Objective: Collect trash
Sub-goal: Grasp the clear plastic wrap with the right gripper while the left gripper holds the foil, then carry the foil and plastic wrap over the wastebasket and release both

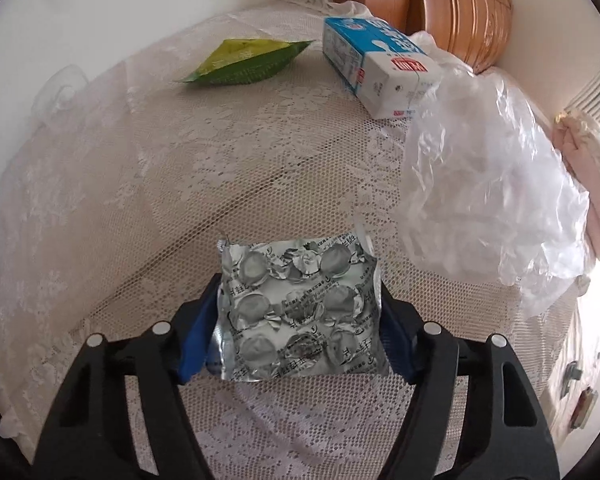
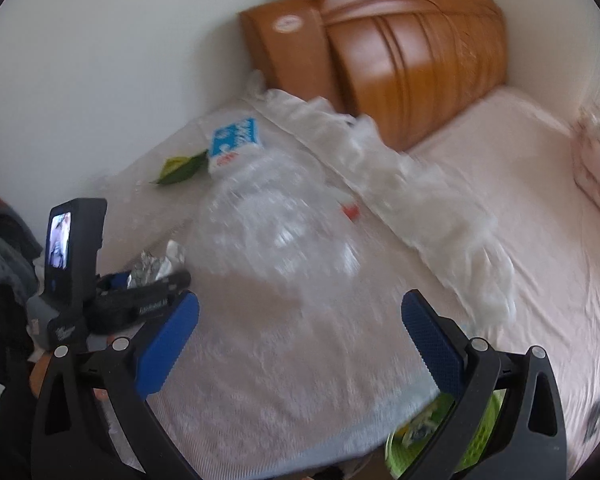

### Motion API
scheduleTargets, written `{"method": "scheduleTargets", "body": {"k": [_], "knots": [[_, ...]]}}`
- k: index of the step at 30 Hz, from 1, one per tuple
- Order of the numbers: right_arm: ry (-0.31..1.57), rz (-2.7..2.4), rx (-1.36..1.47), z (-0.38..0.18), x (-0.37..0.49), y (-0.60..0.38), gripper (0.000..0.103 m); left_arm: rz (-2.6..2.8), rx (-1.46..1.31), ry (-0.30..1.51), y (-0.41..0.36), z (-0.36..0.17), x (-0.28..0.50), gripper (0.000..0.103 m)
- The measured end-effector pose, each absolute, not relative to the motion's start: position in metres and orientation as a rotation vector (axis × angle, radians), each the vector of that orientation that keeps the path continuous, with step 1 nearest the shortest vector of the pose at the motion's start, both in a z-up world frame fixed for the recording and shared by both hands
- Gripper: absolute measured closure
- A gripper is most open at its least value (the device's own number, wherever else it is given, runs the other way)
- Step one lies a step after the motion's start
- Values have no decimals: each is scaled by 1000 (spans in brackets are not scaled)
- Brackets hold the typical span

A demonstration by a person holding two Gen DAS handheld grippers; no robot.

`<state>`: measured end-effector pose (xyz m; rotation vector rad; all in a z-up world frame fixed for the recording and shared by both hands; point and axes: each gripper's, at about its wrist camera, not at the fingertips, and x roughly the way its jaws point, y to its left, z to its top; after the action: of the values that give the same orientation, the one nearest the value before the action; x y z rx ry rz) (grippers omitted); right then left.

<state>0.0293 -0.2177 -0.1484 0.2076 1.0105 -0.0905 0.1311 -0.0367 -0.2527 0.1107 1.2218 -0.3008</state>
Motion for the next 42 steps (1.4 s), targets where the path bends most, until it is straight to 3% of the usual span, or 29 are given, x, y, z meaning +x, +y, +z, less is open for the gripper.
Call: {"method": "scheduleTargets", "body": {"k": [10,13,15,17,18,21,31,42], "knots": [[1074,-33,-37,-189,102,-179,5,-246,115,1146,1,-205,109,35],[1135,-20,-20,-205,113,-177,35,-231,88,1136,14,-192,102,35],[1167,-19,24,-212,115,-179,62,-225,72,1131,24,-187,99,35],[1173,-1,80,-211,111,-181,78,-217,60,1118,29,-179,94,35],[1169,9,101,-208,108,-181,81,-208,56,1105,31,-176,91,35],[1140,23,122,-195,94,-179,85,-205,58,1066,35,-162,78,35],[993,14,228,-129,9,-191,85,-316,59,1009,9,-128,35,35],[947,-214,302,-96,-127,-261,85,-589,164,958,-73,-99,-46,35]]}}
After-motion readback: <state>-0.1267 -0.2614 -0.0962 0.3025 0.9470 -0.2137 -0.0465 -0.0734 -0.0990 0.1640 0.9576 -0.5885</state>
